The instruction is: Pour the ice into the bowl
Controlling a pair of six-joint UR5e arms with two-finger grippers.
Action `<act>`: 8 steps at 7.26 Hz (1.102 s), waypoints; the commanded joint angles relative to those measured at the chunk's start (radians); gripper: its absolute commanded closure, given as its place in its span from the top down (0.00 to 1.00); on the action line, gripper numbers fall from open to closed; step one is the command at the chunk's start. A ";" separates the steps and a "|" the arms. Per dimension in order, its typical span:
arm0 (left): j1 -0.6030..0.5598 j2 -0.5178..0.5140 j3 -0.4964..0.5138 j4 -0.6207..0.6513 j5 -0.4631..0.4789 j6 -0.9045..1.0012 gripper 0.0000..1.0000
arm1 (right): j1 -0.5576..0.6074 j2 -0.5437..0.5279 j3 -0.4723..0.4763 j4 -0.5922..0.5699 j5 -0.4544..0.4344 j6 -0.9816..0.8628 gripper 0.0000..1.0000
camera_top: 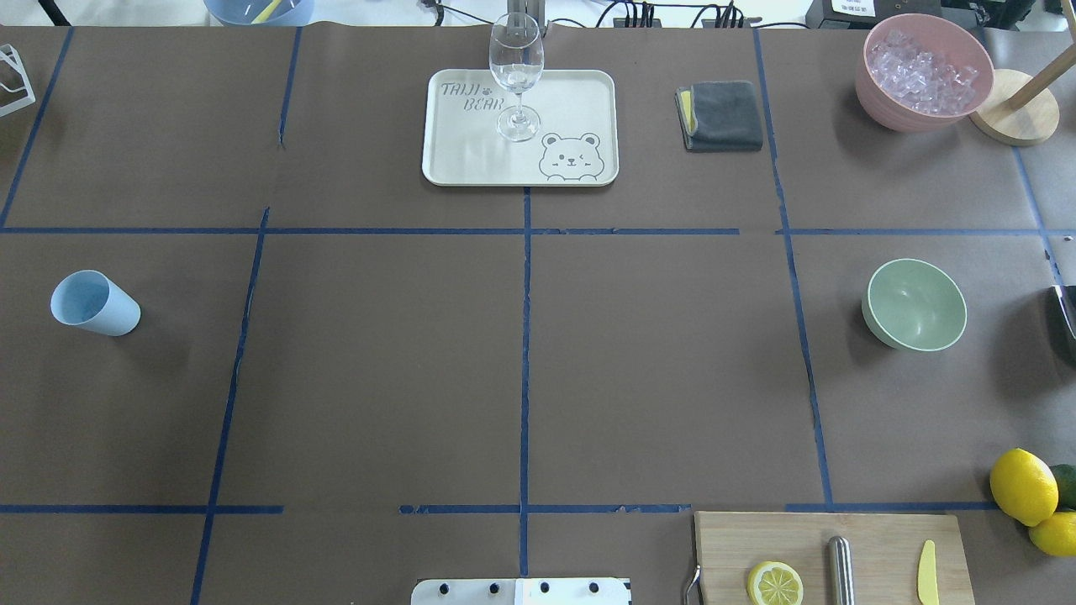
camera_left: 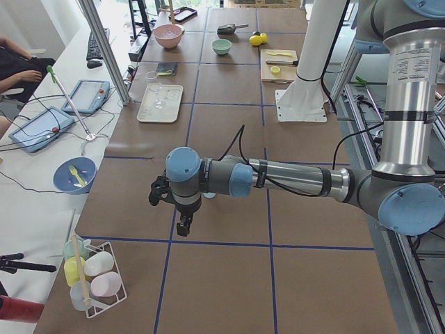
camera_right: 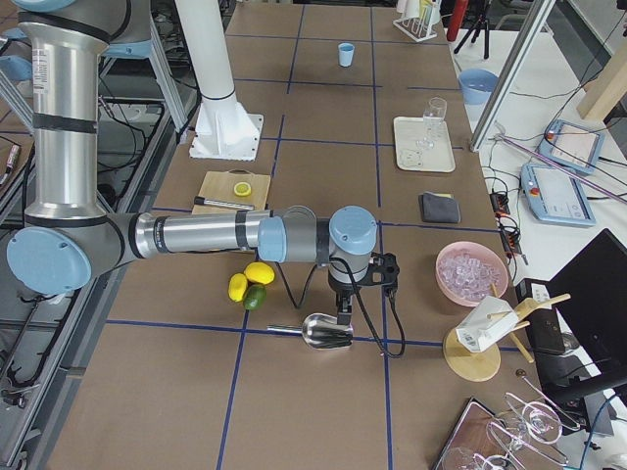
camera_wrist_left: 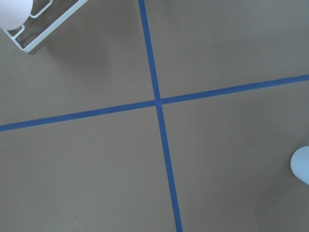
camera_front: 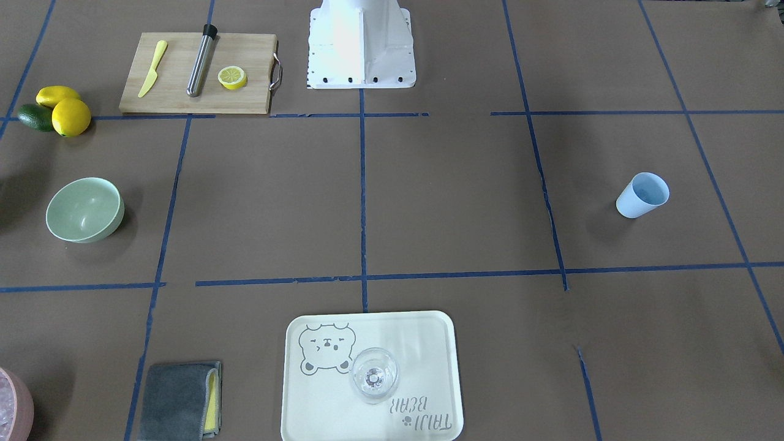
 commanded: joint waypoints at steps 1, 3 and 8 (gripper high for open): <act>0.000 -0.001 -0.066 -0.001 0.001 0.001 1.00 | -0.011 0.025 -0.005 -0.003 -0.002 0.007 1.00; 0.002 0.000 -0.135 -0.001 -0.004 -0.001 1.00 | -0.019 0.025 0.007 0.001 0.009 0.019 1.00; 0.079 -0.070 -0.266 -0.033 -0.010 -0.181 1.00 | -0.073 0.031 0.059 0.002 0.012 0.108 1.00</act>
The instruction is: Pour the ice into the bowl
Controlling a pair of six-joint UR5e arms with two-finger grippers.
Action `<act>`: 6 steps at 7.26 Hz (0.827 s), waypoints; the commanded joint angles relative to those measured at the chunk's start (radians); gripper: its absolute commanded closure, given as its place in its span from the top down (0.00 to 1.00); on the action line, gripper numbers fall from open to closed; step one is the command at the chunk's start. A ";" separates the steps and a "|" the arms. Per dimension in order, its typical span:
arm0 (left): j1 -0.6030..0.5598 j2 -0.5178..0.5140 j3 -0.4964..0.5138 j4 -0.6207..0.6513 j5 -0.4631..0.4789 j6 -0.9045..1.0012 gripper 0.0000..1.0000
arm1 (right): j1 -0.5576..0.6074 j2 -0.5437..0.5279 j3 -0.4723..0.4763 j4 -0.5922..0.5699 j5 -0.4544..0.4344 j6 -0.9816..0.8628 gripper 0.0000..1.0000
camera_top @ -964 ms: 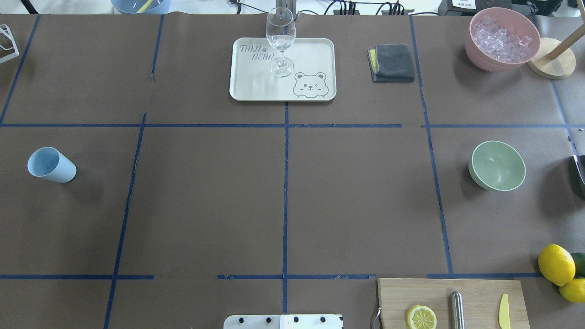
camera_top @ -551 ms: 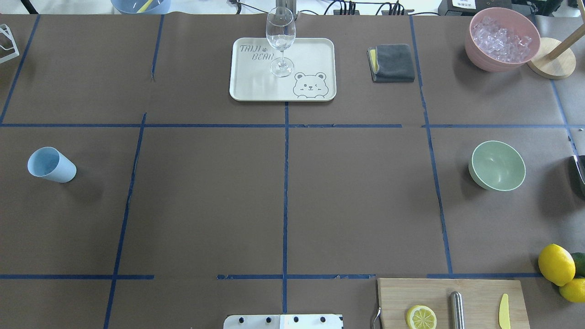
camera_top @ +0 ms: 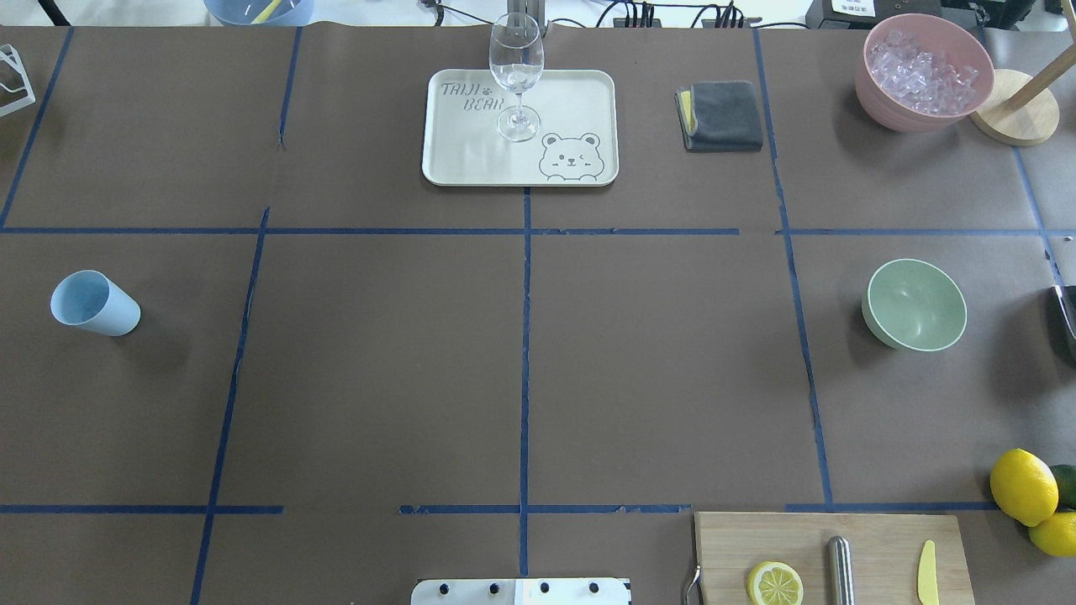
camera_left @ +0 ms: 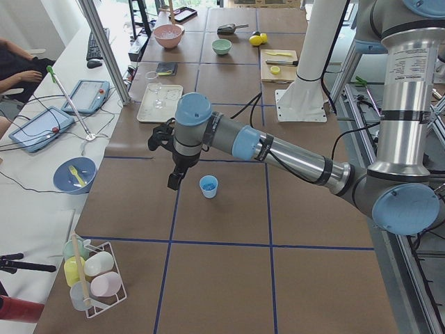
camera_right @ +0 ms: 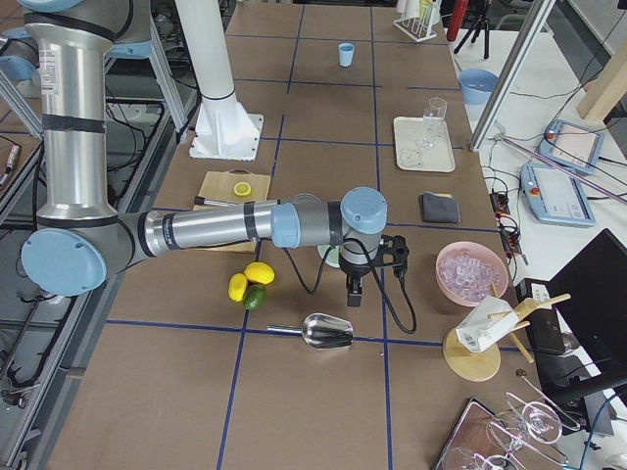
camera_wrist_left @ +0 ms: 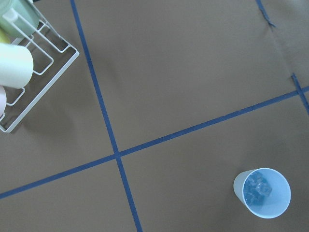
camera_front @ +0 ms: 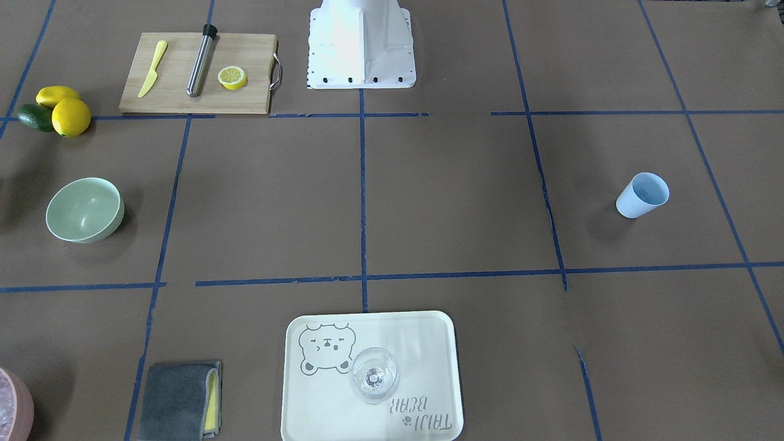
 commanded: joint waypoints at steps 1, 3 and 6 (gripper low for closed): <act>0.067 -0.006 -0.059 -0.006 0.000 -0.104 1.00 | -0.020 0.001 0.035 0.000 0.005 0.014 1.00; 0.131 0.083 -0.131 -0.108 0.008 -0.307 1.00 | -0.026 0.001 0.037 -0.002 0.006 0.016 1.00; 0.376 0.345 -0.128 -0.673 0.241 -0.741 1.00 | -0.050 -0.012 0.077 0.000 0.044 0.130 1.00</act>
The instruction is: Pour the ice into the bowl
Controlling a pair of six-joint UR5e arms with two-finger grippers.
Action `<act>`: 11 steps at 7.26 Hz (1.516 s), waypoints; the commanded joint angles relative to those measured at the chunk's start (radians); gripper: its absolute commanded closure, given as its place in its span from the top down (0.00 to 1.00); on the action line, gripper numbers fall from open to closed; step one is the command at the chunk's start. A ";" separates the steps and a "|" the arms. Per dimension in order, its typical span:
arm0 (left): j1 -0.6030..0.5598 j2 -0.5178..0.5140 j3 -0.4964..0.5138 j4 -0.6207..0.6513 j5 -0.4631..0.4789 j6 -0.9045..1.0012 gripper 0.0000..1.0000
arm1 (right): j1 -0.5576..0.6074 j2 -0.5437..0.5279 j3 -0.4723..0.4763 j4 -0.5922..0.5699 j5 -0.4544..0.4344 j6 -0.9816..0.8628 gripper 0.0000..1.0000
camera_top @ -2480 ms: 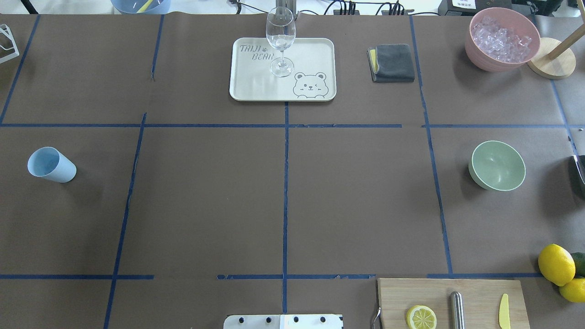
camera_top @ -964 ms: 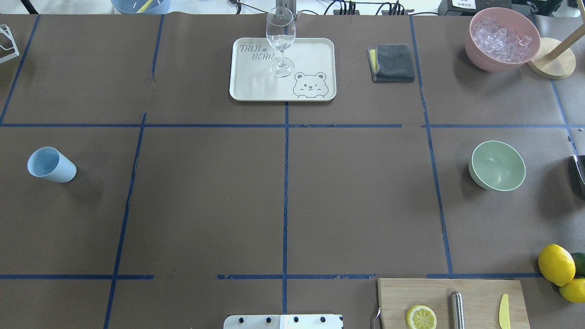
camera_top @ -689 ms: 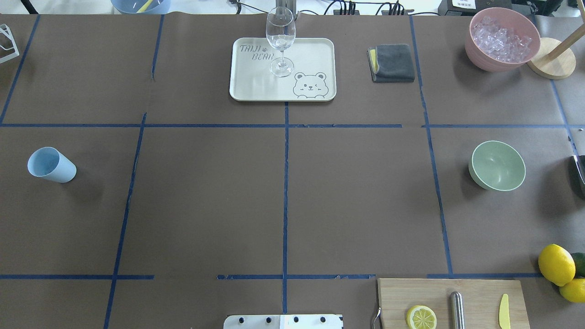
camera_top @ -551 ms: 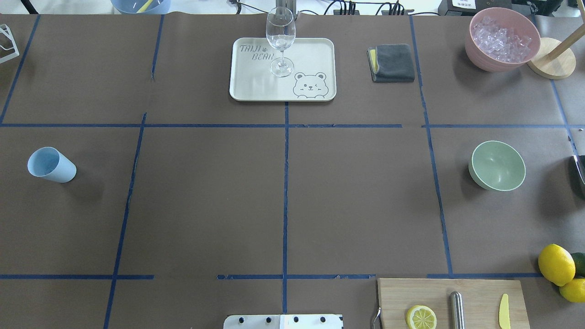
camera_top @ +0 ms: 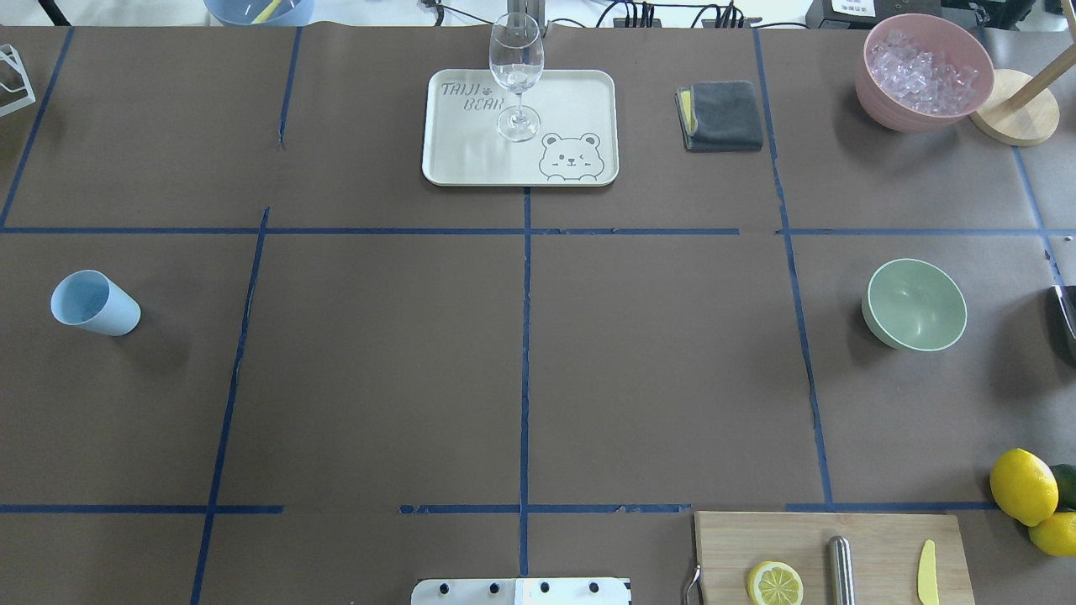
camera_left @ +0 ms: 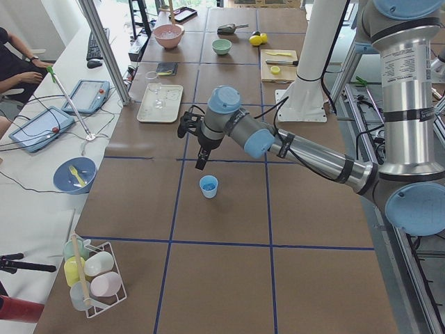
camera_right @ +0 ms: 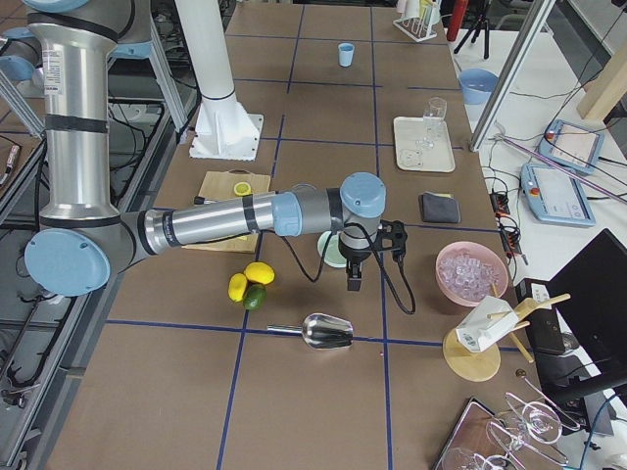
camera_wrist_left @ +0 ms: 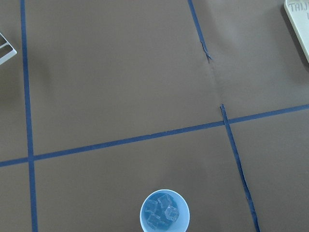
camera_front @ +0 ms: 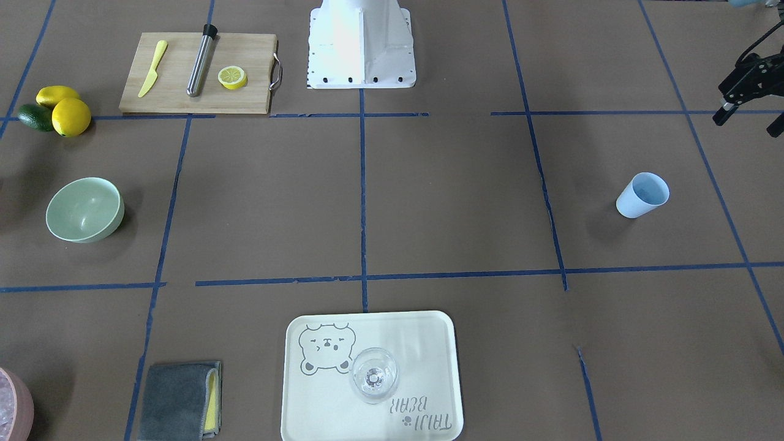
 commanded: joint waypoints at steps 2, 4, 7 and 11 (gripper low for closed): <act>0.201 0.173 -0.004 -0.346 0.260 -0.247 1.00 | -0.084 -0.034 0.061 0.000 0.012 0.122 1.00; 0.253 0.204 -0.009 -0.420 0.406 -0.252 1.00 | -0.174 -0.085 0.063 0.180 0.003 0.261 1.00; 0.247 0.211 -0.047 -0.422 0.419 -0.243 1.00 | -0.320 -0.124 -0.070 0.579 -0.094 0.542 1.00; 0.249 0.262 -0.095 -0.422 0.452 -0.240 1.00 | -0.449 -0.103 -0.143 0.726 -0.167 0.703 1.00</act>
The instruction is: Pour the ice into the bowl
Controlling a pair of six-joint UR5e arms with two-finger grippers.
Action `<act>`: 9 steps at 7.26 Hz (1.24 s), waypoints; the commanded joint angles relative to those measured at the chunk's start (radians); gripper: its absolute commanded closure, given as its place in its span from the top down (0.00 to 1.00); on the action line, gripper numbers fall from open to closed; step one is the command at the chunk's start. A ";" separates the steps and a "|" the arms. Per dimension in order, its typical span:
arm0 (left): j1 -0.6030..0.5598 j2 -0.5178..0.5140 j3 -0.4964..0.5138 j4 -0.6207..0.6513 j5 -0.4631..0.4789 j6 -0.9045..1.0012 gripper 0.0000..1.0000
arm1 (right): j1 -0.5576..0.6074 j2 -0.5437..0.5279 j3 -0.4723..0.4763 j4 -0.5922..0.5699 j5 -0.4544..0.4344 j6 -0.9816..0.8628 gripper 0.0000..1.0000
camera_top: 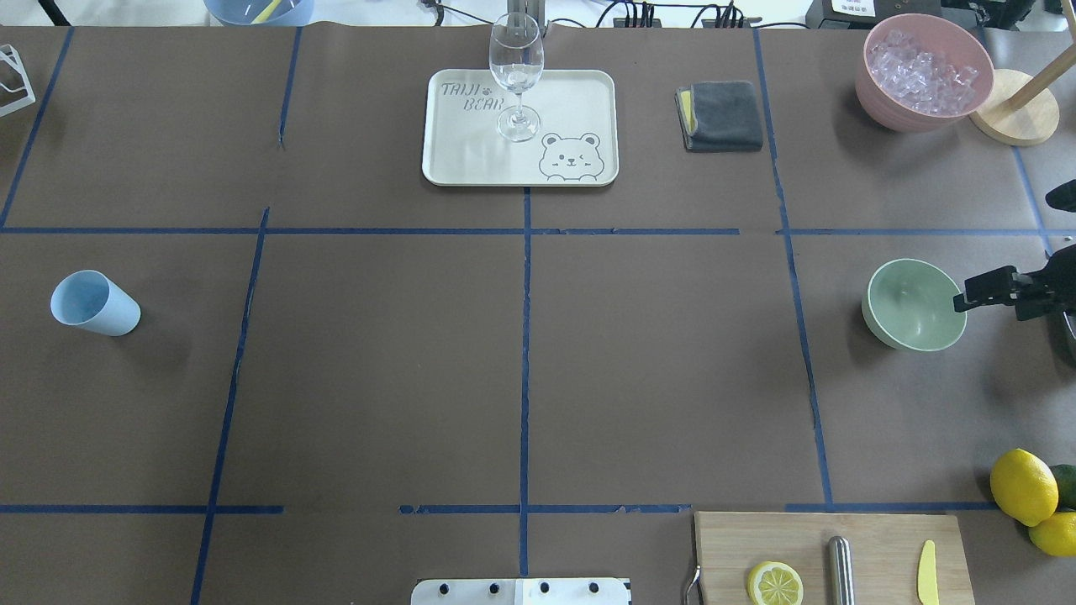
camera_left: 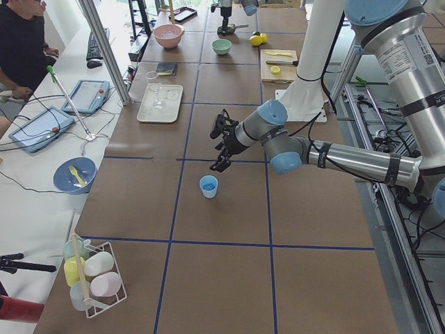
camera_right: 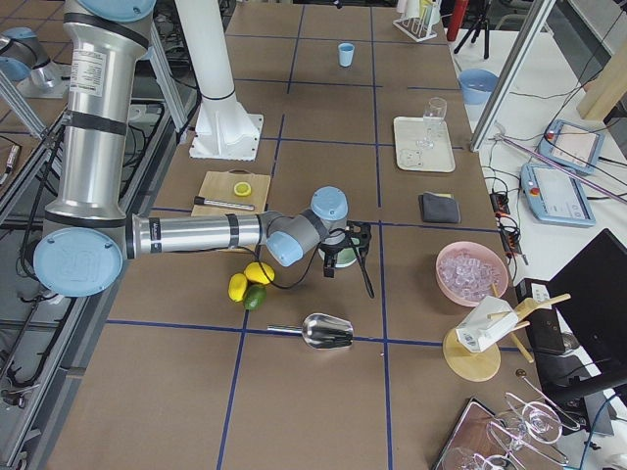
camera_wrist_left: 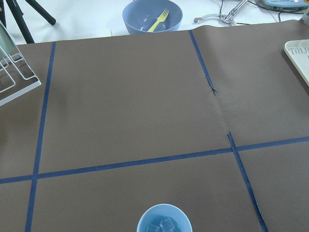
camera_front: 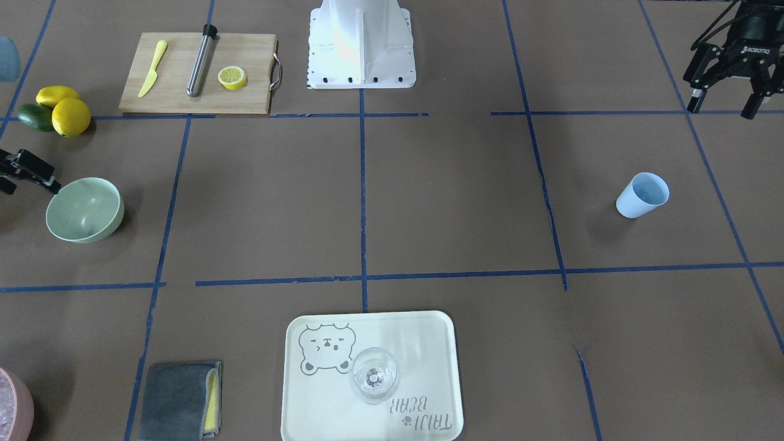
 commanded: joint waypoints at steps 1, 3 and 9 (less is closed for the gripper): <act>0.002 0.011 -0.005 -0.002 0.004 0.000 1.00 | -0.038 0.033 -0.051 0.020 -0.036 0.023 1.00; 0.005 0.027 -0.007 -0.009 0.004 -0.007 1.00 | -0.041 0.056 -0.091 0.021 -0.033 0.034 1.00; 0.022 0.026 -0.005 -0.011 0.007 -0.038 1.00 | -0.050 0.056 -0.045 0.034 -0.009 0.080 0.00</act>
